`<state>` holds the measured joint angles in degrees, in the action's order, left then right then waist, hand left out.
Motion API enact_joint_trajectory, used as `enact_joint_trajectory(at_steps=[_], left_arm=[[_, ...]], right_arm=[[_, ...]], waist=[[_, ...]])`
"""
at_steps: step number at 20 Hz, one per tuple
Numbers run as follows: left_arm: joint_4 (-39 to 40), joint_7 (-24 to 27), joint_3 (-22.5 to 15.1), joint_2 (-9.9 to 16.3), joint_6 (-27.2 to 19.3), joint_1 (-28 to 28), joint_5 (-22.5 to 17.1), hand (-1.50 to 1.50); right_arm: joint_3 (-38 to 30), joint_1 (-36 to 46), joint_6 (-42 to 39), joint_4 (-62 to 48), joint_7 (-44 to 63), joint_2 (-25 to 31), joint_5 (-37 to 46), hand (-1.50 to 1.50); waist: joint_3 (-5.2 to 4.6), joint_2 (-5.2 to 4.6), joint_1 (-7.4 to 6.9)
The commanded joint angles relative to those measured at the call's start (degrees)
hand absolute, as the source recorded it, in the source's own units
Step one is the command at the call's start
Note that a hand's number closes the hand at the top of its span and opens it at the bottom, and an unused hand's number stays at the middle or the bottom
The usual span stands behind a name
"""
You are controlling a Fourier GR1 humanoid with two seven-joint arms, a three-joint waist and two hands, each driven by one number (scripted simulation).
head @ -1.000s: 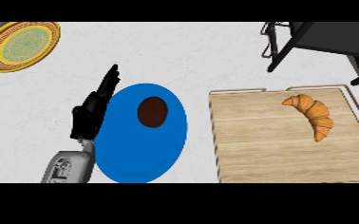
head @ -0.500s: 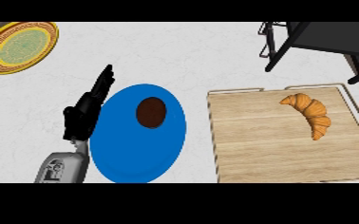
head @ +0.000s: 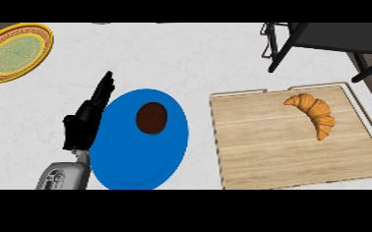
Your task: Pick the can from the tray and place it in the tiered shelf
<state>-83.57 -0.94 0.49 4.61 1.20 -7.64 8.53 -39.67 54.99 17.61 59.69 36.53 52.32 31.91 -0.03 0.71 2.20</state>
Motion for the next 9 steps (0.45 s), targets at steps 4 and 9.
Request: enact_joint_trajectory(at_steps=[4, 9], left_arm=[[-2.2, -0.9, 0.0, 0.0, -0.1, 1.8, -0.3, 0.00], [1.3, 1.3, 0.7, 0.3, -0.4, -0.7, 0.4, 0.00]], right_arm=[[-12.2, -19.1, -15.8, 10.6, 0.8, 6.2, -9.2, -1.50], [-24.0, -27.9, -26.8, 16.0, 2.0, 8.0, -17.4, -1.50]], waist=[[0.12, 0.12, 0.89], [0.05, -0.20, 0.36]])
